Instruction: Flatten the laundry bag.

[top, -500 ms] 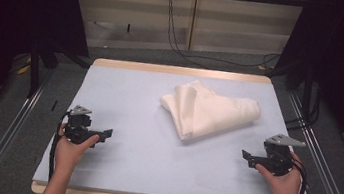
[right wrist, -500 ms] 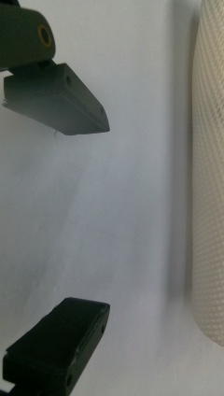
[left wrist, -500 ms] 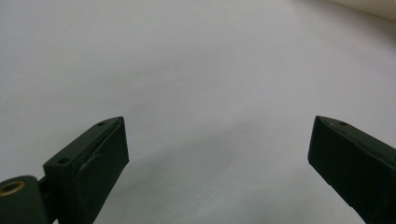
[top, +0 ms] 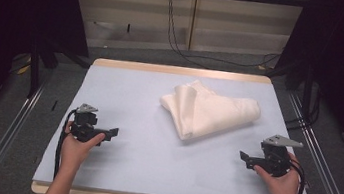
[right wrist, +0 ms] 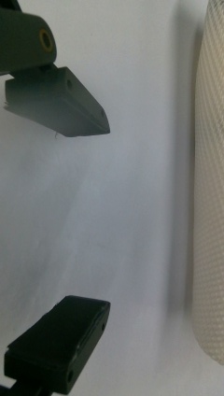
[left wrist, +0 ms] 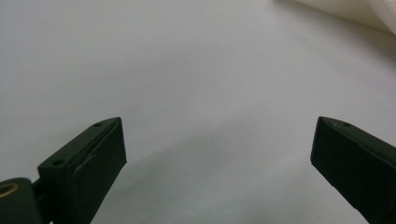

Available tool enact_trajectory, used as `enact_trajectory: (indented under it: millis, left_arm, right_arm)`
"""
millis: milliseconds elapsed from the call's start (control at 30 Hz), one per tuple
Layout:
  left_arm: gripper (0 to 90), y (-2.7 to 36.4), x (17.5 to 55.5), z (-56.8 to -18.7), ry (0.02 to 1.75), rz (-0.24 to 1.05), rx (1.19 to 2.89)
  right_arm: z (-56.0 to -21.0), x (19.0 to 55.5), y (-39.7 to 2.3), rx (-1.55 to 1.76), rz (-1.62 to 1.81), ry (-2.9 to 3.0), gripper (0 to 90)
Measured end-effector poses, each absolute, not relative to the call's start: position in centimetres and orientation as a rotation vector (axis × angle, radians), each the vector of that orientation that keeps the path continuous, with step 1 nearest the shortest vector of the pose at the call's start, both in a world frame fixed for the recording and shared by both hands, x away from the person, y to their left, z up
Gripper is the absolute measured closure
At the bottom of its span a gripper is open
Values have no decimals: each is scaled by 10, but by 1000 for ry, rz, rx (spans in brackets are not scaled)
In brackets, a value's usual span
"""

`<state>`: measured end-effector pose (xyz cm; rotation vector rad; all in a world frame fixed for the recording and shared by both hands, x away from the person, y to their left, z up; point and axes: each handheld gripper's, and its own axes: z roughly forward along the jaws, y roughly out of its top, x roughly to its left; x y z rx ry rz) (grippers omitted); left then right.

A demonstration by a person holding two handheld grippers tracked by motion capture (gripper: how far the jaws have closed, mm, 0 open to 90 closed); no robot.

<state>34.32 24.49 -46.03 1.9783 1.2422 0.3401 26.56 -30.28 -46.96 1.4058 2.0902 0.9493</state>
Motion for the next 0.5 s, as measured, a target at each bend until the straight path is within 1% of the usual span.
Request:
enact_trajectory:
  millis: [33,133,167,200,300,500]
  left_arm:
    - [31,240,344,-461,1243,335,1979]
    - [29,237,345,-462,1234,318,1998]
    - [29,234,346,-464,1230,319,2003]
    - [29,234,346,-464,1230,319,2003]
    - [30,234,348,-466,1236,325,2001]
    - [35,236,348,-465,1231,344,2004]
  right_arm:
    - [-468,266,-301,1411,957,2091,146]
    - [-467,267,-296,1399,969,2101,155]
    - [-464,268,-287,1359,967,2126,186]
    - [-464,268,-287,1359,967,2126,186]
    - [-460,273,-270,1336,997,2163,234]
    - [-451,288,-248,1314,1028,2187,244]
